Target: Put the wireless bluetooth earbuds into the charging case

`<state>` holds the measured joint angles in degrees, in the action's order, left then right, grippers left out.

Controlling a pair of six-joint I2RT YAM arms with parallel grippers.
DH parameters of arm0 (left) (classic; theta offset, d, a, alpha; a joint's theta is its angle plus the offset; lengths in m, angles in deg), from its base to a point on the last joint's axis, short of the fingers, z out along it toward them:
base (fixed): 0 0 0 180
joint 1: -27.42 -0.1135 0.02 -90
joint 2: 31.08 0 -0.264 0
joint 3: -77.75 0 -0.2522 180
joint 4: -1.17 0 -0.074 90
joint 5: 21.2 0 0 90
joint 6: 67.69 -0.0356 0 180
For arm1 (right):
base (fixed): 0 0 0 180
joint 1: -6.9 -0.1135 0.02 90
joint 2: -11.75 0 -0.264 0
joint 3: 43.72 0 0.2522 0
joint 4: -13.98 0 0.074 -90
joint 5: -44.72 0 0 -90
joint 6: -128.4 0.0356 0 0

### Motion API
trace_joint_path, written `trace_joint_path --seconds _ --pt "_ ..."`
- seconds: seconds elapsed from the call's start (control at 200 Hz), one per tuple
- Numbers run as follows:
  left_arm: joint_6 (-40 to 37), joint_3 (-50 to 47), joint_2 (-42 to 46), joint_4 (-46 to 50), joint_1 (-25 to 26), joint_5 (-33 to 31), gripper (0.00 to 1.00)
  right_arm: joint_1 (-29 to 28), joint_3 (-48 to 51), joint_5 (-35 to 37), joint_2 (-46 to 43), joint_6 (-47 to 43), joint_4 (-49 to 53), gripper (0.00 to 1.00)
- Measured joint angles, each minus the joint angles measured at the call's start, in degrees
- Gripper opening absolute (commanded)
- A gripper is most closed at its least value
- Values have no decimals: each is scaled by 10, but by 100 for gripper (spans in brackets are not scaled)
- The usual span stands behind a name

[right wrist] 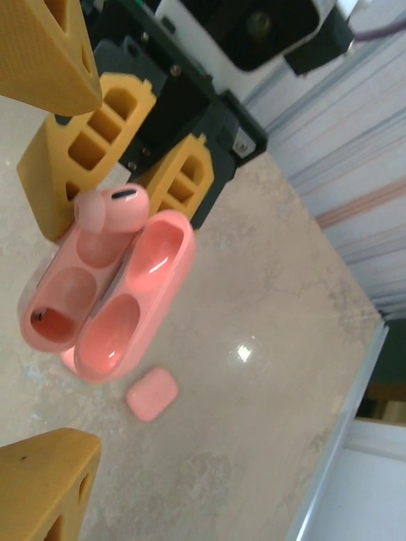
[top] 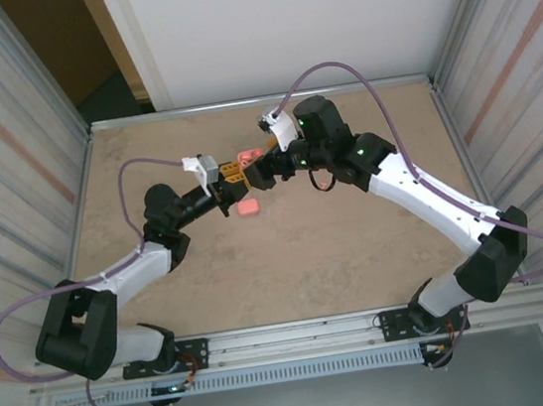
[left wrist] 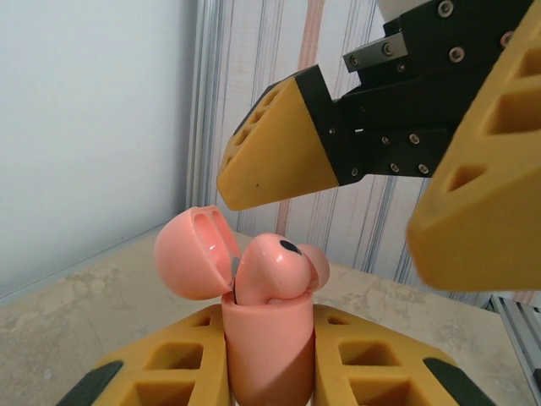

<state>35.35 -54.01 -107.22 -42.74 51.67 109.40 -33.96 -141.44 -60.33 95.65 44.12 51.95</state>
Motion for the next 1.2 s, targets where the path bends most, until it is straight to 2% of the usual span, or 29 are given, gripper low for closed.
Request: trace_joint_path --seconds 0.466,0.857,1.203 --pt "-4 0 5 6 0 0 0 4 0 48 5 -2 14 95" --pt "-5 0 5 7 0 0 0 13 0 43 5 -1 14 95" --pt "-9 0 10 9 0 -2 0 42 21 0 -11 28 -7 94"
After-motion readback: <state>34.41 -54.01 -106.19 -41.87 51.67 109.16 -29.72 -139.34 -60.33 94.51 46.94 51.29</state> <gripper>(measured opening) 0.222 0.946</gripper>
